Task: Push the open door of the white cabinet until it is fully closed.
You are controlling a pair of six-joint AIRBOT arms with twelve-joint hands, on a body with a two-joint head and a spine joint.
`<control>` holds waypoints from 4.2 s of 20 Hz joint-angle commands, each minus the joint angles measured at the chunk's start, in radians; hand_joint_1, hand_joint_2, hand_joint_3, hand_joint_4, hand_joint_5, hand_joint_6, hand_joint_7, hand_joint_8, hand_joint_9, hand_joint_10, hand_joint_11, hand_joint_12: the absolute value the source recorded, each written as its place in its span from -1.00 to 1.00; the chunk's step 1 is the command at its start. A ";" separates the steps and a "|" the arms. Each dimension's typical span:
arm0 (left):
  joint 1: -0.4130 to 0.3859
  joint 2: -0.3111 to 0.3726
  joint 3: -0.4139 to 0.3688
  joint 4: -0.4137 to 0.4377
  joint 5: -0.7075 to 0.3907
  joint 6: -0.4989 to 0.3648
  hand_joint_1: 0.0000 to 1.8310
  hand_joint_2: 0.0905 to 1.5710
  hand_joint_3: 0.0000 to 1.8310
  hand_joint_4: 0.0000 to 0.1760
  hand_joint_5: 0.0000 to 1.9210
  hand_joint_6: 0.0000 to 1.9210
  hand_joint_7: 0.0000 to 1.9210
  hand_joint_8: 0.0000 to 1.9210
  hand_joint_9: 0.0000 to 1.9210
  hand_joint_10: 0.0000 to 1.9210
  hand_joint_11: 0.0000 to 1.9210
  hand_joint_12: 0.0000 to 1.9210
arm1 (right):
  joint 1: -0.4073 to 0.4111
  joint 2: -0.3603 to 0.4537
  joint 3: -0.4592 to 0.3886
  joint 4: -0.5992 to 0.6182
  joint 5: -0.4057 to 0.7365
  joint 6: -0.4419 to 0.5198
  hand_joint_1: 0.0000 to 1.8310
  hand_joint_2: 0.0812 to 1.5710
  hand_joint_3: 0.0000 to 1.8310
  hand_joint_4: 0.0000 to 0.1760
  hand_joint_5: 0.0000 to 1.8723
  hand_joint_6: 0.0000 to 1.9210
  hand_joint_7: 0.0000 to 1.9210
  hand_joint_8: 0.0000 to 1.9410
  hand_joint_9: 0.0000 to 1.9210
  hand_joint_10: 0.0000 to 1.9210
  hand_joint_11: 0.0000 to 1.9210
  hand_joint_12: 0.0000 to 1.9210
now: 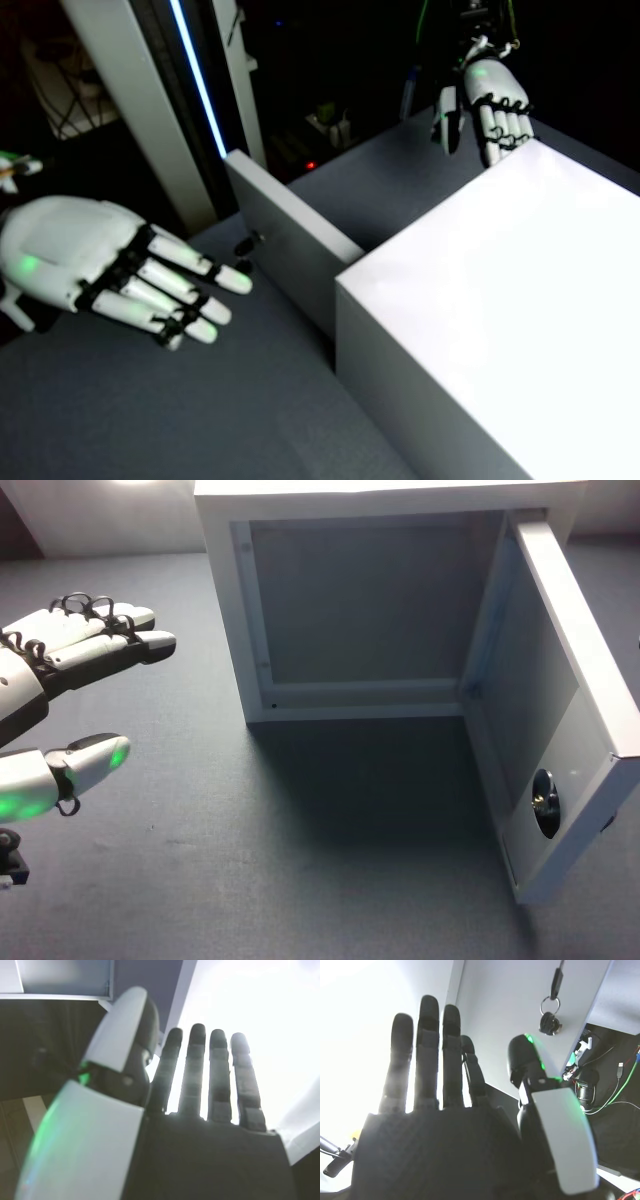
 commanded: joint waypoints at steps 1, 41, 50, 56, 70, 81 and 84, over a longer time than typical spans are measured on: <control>-0.009 0.001 -0.002 -0.028 -0.128 -0.002 -0.54 0.80 -0.98 -1.00 -0.82 -0.98 -0.96 -0.99 -0.99 -0.98 -1.00 -0.20 | 0.011 0.001 0.000 0.020 0.118 0.000 -0.79 0.76 -0.98 -1.00 -1.00 -1.00 -1.00 -1.00 -1.00 -1.00 -1.00 -1.00; 0.055 0.020 -0.012 -0.119 -0.206 0.015 -0.47 0.83 -1.00 -1.00 -0.88 -1.00 -1.00 -1.00 -1.00 -1.00 -0.99 -0.99 | 0.432 -0.264 0.141 -0.460 -0.178 0.258 -0.41 0.92 -0.98 -1.00 -0.82 -0.99 -0.84 -1.00 -0.85 -0.99 -1.00 -0.17; 0.064 0.021 -0.012 -0.133 -0.219 0.019 -0.45 0.83 -1.00 -1.00 -0.89 -1.00 -1.00 -1.00 -1.00 -1.00 -1.00 -1.00 | 0.503 -0.370 0.199 -0.460 -0.216 0.258 -0.31 0.89 -1.00 -1.00 -0.86 -0.99 -0.86 -1.00 -0.86 -0.96 -1.00 -0.11; 0.067 0.021 -0.012 -0.137 -0.222 0.019 -0.52 0.82 -1.00 -1.00 -0.89 -1.00 -1.00 -1.00 -1.00 -1.00 -1.00 -1.00 | 0.544 -0.418 0.227 -0.462 -0.242 0.258 -0.26 0.83 -1.00 -1.00 -0.84 -1.00 -0.82 -1.00 -0.85 -0.95 -1.00 -0.08; 0.074 0.019 -0.013 -0.147 -0.233 0.024 -0.54 0.82 -1.00 -1.00 -0.90 -0.99 -1.00 -1.00 -1.00 -1.00 -0.99 -0.99 | 0.614 -0.513 0.304 -0.418 -0.313 0.239 -0.39 0.85 -0.99 -1.00 -0.86 -1.00 -0.85 -1.00 -0.87 -1.00 -1.00 -0.48; 0.074 0.016 -0.012 -0.155 -0.238 0.026 -0.49 0.82 -1.00 -1.00 -0.90 -1.00 -1.00 -1.00 -1.00 -1.00 -1.00 -1.00 | 0.639 -0.554 0.334 -0.303 -0.342 0.146 -0.38 0.83 -1.00 -1.00 -0.89 -1.00 -0.85 -1.00 -0.89 -0.99 -1.00 -0.58; 0.075 0.015 -0.012 -0.157 -0.240 0.026 -0.48 0.82 -1.00 -1.00 -0.90 -1.00 -1.00 -1.00 -1.00 -1.00 -1.00 -1.00 | 0.639 -0.554 0.337 -0.284 -0.342 0.143 -0.36 0.85 -0.99 -1.00 -0.98 -1.00 -0.99 -1.00 -1.00 -1.00 -1.00 -0.79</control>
